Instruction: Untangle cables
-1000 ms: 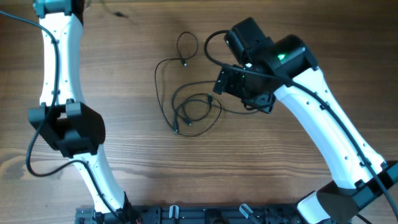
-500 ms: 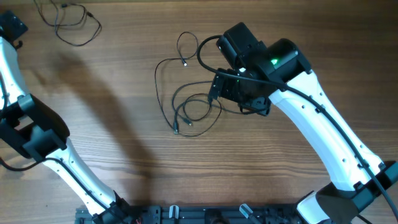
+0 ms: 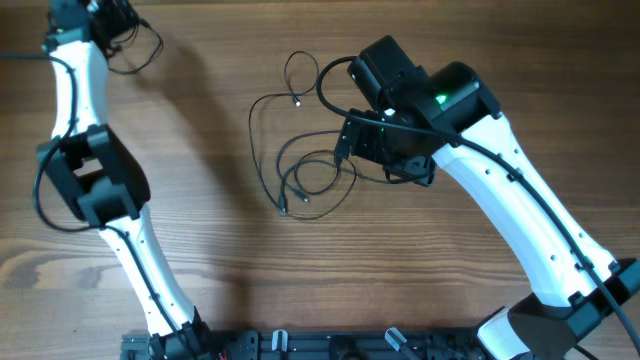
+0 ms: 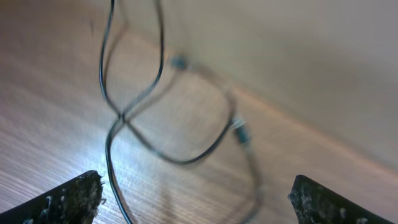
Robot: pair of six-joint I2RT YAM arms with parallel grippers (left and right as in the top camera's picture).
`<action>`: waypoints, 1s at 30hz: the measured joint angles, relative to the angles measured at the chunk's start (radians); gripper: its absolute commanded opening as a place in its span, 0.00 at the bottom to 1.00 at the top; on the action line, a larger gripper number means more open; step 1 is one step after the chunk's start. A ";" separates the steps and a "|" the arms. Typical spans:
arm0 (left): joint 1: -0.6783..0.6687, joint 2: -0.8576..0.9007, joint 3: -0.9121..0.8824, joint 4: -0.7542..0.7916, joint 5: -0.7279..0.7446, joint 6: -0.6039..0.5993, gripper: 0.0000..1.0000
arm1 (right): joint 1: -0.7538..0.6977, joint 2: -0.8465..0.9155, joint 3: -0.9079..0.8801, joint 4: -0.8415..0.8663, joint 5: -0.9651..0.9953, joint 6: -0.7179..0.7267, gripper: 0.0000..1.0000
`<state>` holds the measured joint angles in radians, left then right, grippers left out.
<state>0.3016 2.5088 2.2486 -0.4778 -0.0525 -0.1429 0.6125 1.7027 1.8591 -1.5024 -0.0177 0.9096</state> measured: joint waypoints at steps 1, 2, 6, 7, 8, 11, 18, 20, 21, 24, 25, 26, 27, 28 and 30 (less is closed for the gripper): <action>0.000 0.048 0.000 0.000 -0.040 0.008 0.99 | 0.000 0.000 0.000 0.000 0.000 0.000 0.99; 0.002 0.087 -0.002 -0.002 -0.066 0.030 1.00 | 0.000 0.000 0.000 0.000 0.000 0.000 0.98; 0.023 0.142 -0.006 0.023 -0.114 0.112 0.98 | 0.000 0.000 0.000 0.005 0.000 0.000 0.99; 0.029 0.143 -0.006 0.027 -0.121 0.119 0.96 | 0.000 0.000 0.000 0.008 0.000 0.000 0.99; 0.039 0.143 -0.006 0.030 -0.125 0.126 0.90 | 0.000 0.000 0.000 0.016 0.000 0.000 0.99; 0.064 0.143 -0.006 0.019 -0.161 0.140 0.49 | 0.000 0.000 0.000 0.026 0.000 0.000 0.99; 0.163 0.137 0.012 -0.125 -0.236 -0.018 0.04 | 0.000 0.000 0.000 0.026 0.000 0.000 0.99; 0.181 0.128 0.012 -0.162 -0.238 -0.130 0.04 | 0.008 0.000 0.000 0.025 0.000 0.000 0.99; 0.187 0.123 0.011 -0.183 -0.238 -0.212 0.04 | 0.014 0.000 0.000 0.026 0.000 0.000 0.99; 0.192 0.097 0.001 -0.224 -0.213 -0.388 0.04 | 0.016 0.000 0.000 0.024 0.000 0.000 1.00; 0.193 0.077 -0.003 -0.234 -0.199 -0.455 0.04 | 0.016 0.000 0.000 0.024 0.000 0.000 0.99; 0.195 0.055 -0.005 -0.253 -0.187 -0.521 0.04 | 0.017 0.000 0.000 0.023 0.000 0.000 1.00; 0.202 0.015 -0.006 -0.287 -0.179 -0.610 0.04 | 0.018 0.000 0.000 0.023 0.000 -0.004 0.99; 0.211 -0.017 -0.006 -0.308 -0.173 -0.675 0.04 | 0.018 0.000 0.000 0.023 0.000 -0.013 0.99; 0.247 -0.103 -0.006 -0.374 -0.166 -0.834 0.04 | 0.020 0.000 0.000 0.024 0.000 -0.028 1.00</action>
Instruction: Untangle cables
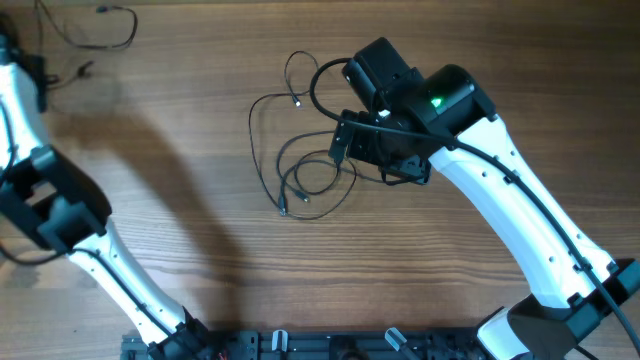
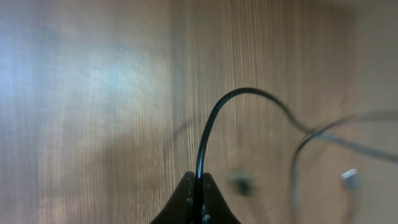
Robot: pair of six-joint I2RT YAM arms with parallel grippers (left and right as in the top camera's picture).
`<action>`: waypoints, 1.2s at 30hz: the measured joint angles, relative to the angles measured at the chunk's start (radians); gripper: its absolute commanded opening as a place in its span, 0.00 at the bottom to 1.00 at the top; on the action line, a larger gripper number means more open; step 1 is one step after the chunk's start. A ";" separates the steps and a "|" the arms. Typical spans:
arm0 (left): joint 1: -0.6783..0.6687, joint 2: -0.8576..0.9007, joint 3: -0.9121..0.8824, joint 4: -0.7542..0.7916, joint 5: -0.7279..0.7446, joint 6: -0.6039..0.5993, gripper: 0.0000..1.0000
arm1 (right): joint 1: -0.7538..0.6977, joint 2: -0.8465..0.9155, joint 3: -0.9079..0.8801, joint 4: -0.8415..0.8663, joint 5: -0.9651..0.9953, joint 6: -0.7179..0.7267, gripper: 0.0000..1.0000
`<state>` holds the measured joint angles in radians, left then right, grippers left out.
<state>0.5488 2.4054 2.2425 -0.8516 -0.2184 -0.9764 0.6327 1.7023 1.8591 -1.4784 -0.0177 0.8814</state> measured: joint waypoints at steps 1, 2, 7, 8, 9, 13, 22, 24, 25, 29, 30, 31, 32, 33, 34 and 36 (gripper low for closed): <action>0.028 -0.037 0.000 -0.027 0.000 -0.059 0.04 | 0.000 0.000 0.000 0.000 0.000 -0.012 1.00; 0.046 -0.051 0.001 -0.042 0.000 -0.086 0.04 | 0.000 0.000 0.000 0.000 0.000 -0.016 1.00; 0.115 -0.063 -0.002 -0.061 0.048 -0.189 0.04 | 0.000 0.000 0.000 0.010 0.000 -0.024 1.00; 0.112 -0.063 -0.003 -0.015 0.101 -0.180 0.04 | 0.000 0.000 0.000 0.016 0.000 -0.024 1.00; 0.103 -0.063 -0.003 0.051 0.193 -0.166 0.04 | 0.000 0.000 0.000 0.021 0.000 -0.024 1.00; 0.030 -0.063 -0.003 0.148 0.359 -0.150 0.04 | 0.000 0.000 0.000 0.005 0.000 -0.025 1.00; -0.127 -0.063 -0.003 0.182 0.268 -0.143 0.15 | 0.000 0.000 0.000 -0.002 0.000 -0.025 1.00; -0.140 -0.063 -0.003 0.188 0.254 -0.145 0.35 | 0.000 0.000 0.000 -0.002 0.000 -0.025 1.00; -0.144 -0.063 -0.003 0.198 0.248 -0.142 0.35 | 0.000 0.000 0.000 -0.002 0.000 -0.025 1.00; -0.161 -0.063 -0.003 0.225 0.241 -0.131 0.37 | 0.000 0.000 0.000 -0.002 0.000 -0.025 1.00; -0.164 -0.062 -0.003 0.229 0.241 -0.118 0.40 | 0.000 0.000 0.000 -0.002 0.000 -0.025 1.00; -0.169 -0.062 -0.003 0.229 0.238 -0.080 0.42 | 0.000 0.000 0.000 -0.002 0.000 -0.025 1.00; -0.173 -0.062 -0.003 0.227 0.238 -0.041 0.41 | 0.000 0.000 0.000 -0.002 0.000 -0.025 1.00; -0.180 -0.062 -0.003 0.216 0.238 0.043 0.41 | 0.000 0.000 0.000 -0.002 0.000 -0.025 1.00; -0.185 -0.062 -0.003 0.204 0.238 0.090 0.53 | 0.000 0.000 0.000 -0.002 0.000 -0.025 1.00; -0.195 -0.062 -0.002 0.126 0.225 0.164 0.85 | 0.000 0.000 0.000 -0.002 0.000 -0.025 1.00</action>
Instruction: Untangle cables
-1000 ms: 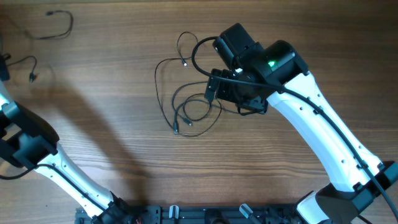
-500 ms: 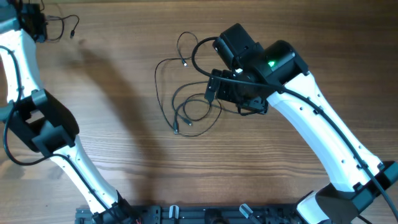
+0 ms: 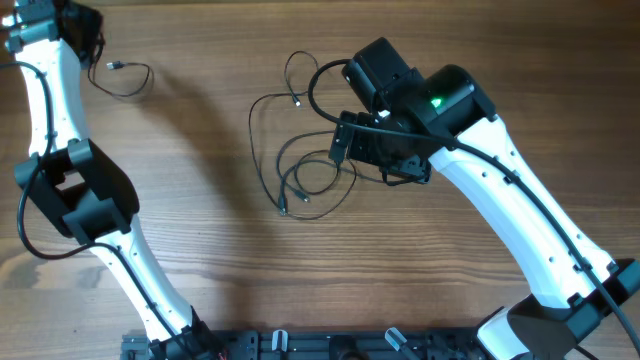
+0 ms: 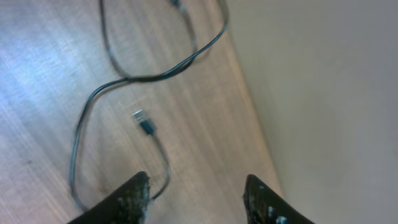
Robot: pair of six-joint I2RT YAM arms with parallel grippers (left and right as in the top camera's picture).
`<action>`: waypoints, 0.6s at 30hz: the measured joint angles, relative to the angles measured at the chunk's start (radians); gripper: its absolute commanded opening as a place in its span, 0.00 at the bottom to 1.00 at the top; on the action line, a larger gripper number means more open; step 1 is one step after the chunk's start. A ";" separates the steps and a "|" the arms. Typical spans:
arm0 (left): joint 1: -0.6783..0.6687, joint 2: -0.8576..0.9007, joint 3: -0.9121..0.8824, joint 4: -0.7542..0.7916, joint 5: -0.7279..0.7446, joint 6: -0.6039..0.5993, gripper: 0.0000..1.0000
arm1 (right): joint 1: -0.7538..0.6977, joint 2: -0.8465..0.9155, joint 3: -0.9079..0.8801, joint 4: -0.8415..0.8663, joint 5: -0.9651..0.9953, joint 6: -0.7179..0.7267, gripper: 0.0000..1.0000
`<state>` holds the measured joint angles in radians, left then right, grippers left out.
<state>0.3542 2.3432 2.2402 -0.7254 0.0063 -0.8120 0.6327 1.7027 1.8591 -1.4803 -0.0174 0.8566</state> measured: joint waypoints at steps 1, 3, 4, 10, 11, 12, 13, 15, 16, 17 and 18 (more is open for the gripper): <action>-0.005 0.002 -0.001 -0.043 -0.013 0.015 0.88 | 0.000 0.000 0.000 0.000 0.000 0.000 1.00; -0.007 0.002 -0.001 -0.121 -0.055 0.027 0.90 | 0.000 0.000 0.000 0.000 0.000 -0.004 1.00; -0.007 0.002 -0.001 -0.164 -0.085 0.030 0.90 | 0.001 0.000 0.000 -0.001 0.000 -0.010 1.00; -0.008 0.023 -0.001 -0.274 -0.167 0.033 0.79 | 0.001 0.000 0.000 0.000 0.000 -0.014 1.00; -0.008 0.044 -0.001 -0.290 -0.167 0.033 0.71 | 0.001 0.000 0.000 0.000 0.000 -0.014 1.00; -0.008 0.061 -0.001 -0.292 -0.167 0.034 0.64 | 0.001 0.000 0.000 0.000 0.000 -0.014 1.00; -0.007 0.082 -0.001 -0.293 -0.167 0.031 0.64 | 0.001 0.000 0.000 0.000 0.000 -0.015 1.00; -0.007 0.129 -0.001 -0.290 -0.166 0.037 0.63 | 0.001 0.000 0.000 0.000 0.000 -0.023 1.00; -0.007 0.147 -0.001 -0.285 -0.165 0.037 0.63 | 0.001 0.000 0.000 0.000 0.000 -0.026 1.00; -0.008 0.156 -0.001 -0.280 -0.162 0.037 0.63 | 0.001 0.000 0.000 0.000 0.000 -0.026 1.00; -0.008 0.160 -0.001 -0.269 -0.160 0.037 0.62 | 0.001 0.000 0.000 0.000 0.000 -0.026 1.00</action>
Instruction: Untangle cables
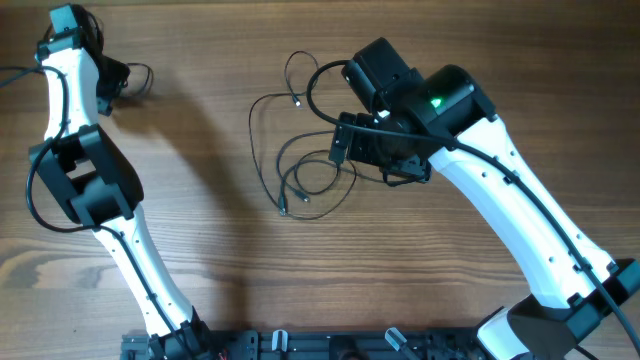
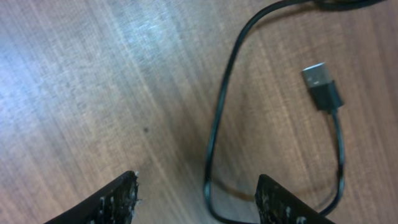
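A thin black cable (image 2: 214,130) with a USB plug (image 2: 322,84) lies apart on the wood at the far left; a bit of it shows beside the arm in the overhead view (image 1: 143,70). My left gripper (image 2: 196,190) hangs open just above it, and the cable's loop runs between the fingers. In the middle of the table lies the tangle of black cables (image 1: 300,165). My right gripper (image 1: 342,150) sits at the tangle's right side, but its jaws are hidden under the wrist.
The wooden table (image 1: 200,250) stretches around the tangle. Loose plug ends lie at the tangle's top (image 1: 297,100) and bottom left (image 1: 283,209). The table's far edge runs close behind my left gripper. A dark rail (image 1: 300,345) lines the near edge.
My left gripper, still open, now sits closer to the wood with its fingers wider apart and the separate cable's loop between them. The right arm and the tangle are unchanged.
My left gripper was open over a cable loop at the far left. Then it was shut on that cable, with the arm further left. Later it was open again, the cable lying loose on the wood, and now it straddles it. The right arm stayed at the tangle.
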Robot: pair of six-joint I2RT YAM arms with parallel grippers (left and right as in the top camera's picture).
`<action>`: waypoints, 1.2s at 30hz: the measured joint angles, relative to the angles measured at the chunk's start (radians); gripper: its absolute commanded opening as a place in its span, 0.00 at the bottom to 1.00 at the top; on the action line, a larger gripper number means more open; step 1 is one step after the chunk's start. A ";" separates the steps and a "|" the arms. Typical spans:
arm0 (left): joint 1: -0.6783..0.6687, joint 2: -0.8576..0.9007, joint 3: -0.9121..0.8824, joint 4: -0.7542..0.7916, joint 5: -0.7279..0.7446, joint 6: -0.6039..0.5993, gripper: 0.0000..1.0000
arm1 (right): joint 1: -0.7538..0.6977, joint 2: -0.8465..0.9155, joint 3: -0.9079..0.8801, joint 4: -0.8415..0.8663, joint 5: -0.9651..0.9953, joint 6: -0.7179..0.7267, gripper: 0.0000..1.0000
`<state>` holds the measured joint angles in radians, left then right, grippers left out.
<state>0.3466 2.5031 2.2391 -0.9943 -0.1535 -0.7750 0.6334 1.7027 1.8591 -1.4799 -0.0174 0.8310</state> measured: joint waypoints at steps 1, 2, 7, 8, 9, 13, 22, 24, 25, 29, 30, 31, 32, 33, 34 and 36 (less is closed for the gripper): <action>0.000 0.000 0.000 0.012 0.002 0.000 0.61 | 0.000 0.000 0.000 0.000 0.000 0.000 1.00; 0.000 0.000 0.000 0.016 0.002 0.000 0.56 | 0.000 0.000 0.000 0.000 0.000 0.000 1.00; 0.000 0.032 0.000 0.063 0.036 0.003 0.35 | 0.000 0.000 0.000 -0.001 0.000 0.000 1.00; 0.000 0.048 0.000 0.079 0.055 0.004 0.25 | 0.000 0.000 0.000 -0.001 0.000 0.000 1.00; 0.000 0.059 0.000 0.099 0.066 0.005 0.18 | 0.000 0.000 0.000 -0.001 0.000 0.000 1.00; 0.000 0.059 0.000 0.188 0.159 0.005 0.04 | 0.000 0.000 0.000 -0.001 0.000 0.000 1.00; 0.000 0.063 0.000 0.438 0.468 -0.151 0.23 | 0.000 0.000 0.000 -0.001 0.000 0.000 1.00; 0.000 0.064 0.000 0.457 0.518 -0.205 1.00 | 0.000 0.000 0.000 -0.001 0.000 0.000 1.00; 0.000 0.064 0.000 0.455 0.533 -0.217 1.00 | 0.000 0.000 0.000 -0.001 0.000 0.000 1.00; 0.006 0.064 0.000 0.412 0.557 -0.175 1.00 | 0.000 0.000 0.000 0.000 0.000 0.000 1.00; 0.010 0.064 0.000 0.389 0.560 -0.149 1.00 | 0.000 0.000 0.000 0.000 0.000 0.000 1.00; 0.010 0.064 0.000 0.386 0.560 -0.135 1.00 | 0.000 0.000 0.000 0.000 0.000 0.000 1.00; 0.015 0.060 0.000 0.335 0.537 -0.119 1.00 | 0.000 0.000 0.000 0.000 0.000 0.000 1.00; 0.016 0.055 0.000 0.312 0.507 -0.101 1.00 | 0.000 0.000 0.000 0.000 0.000 0.000 1.00; 0.015 0.044 -0.002 0.298 0.475 -0.080 1.00 | 0.000 0.000 0.000 0.000 0.000 -0.001 1.00; 0.014 -0.023 -0.004 0.264 0.398 -0.014 1.00 | 0.000 0.000 0.000 0.000 0.000 -0.003 1.00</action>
<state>0.3607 2.4805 2.2353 -0.7307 0.2447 -0.7891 0.6338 1.7027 1.8591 -1.4796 -0.0177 0.8276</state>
